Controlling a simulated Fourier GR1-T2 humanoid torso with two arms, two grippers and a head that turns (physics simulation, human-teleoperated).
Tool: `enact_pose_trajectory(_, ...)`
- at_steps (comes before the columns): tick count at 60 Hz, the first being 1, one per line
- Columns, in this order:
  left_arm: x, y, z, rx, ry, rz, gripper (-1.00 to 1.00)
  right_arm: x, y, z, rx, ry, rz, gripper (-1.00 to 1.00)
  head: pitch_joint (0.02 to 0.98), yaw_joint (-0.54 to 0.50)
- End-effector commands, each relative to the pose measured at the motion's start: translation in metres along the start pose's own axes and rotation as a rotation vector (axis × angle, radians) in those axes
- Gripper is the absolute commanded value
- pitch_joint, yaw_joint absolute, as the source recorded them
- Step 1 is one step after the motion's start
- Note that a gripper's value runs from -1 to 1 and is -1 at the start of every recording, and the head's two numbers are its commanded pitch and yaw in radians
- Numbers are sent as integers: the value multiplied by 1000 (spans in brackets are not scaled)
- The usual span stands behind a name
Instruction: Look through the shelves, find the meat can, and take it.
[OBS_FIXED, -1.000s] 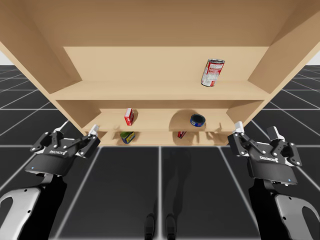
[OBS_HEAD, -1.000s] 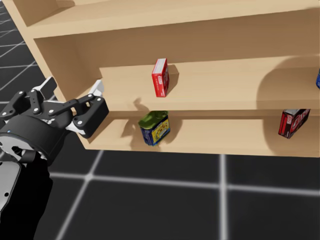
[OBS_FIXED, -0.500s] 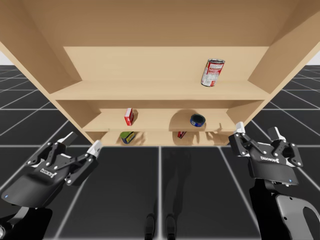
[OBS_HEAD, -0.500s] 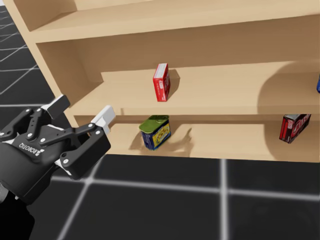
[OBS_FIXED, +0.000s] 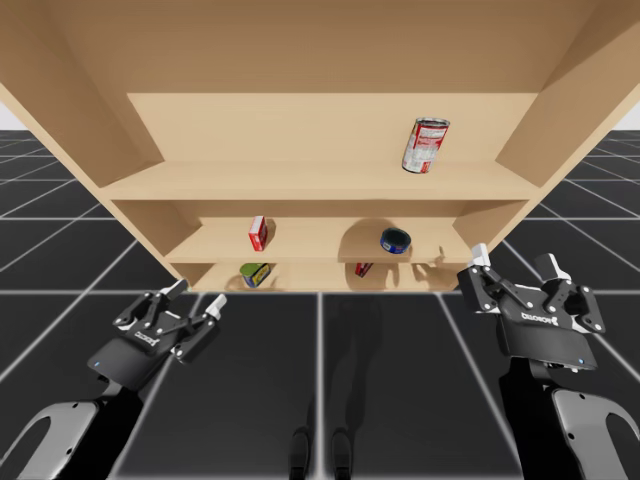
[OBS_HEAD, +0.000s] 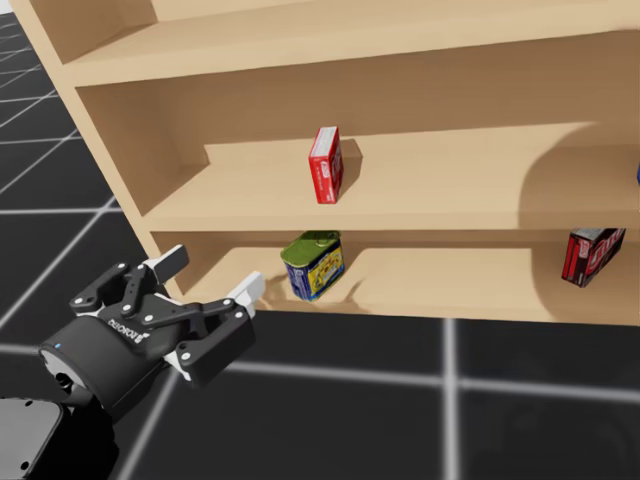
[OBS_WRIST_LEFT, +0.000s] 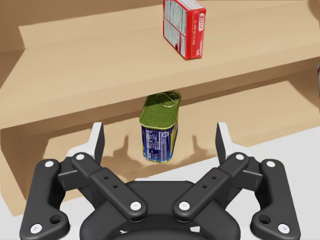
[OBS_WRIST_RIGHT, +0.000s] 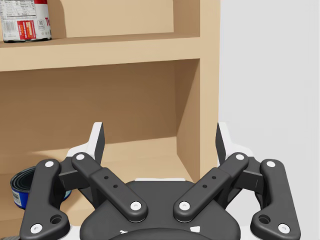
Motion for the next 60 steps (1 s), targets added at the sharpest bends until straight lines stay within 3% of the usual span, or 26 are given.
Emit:
enact_pose_trajectory(1, -14, 0, -21, -34, 56, -28, -1000, 0, 0, 0, 2, -1, 0, -1000, 710, 260)
enact_pose_trajectory(16, -13, -10, -58, -89, 135, -67, -1000, 1, -1, 0, 0, -2, -1, -1000, 712, 254)
enact_pose_trajectory(29, -18, -10, -85, -106, 219, -45, -1000, 2, -3, 0, -1, -4, -4, -1000, 716, 245)
enact_pose_trajectory(46, -24, 0, -115, -81, 252, -37, -1000, 2, -3, 0, 1, -4, -5, -1000, 718, 241)
enact_pose_trajectory(49, -26, 2, -121, -85, 271, -7, -1000, 2, -3, 0, 1, -4, -5, -1000, 717, 240)
enact_pose_trajectory(60, -34, 5, -137, -81, 301, 10, -1000, 2, -4, 0, 1, -5, -5, -1000, 717, 234)
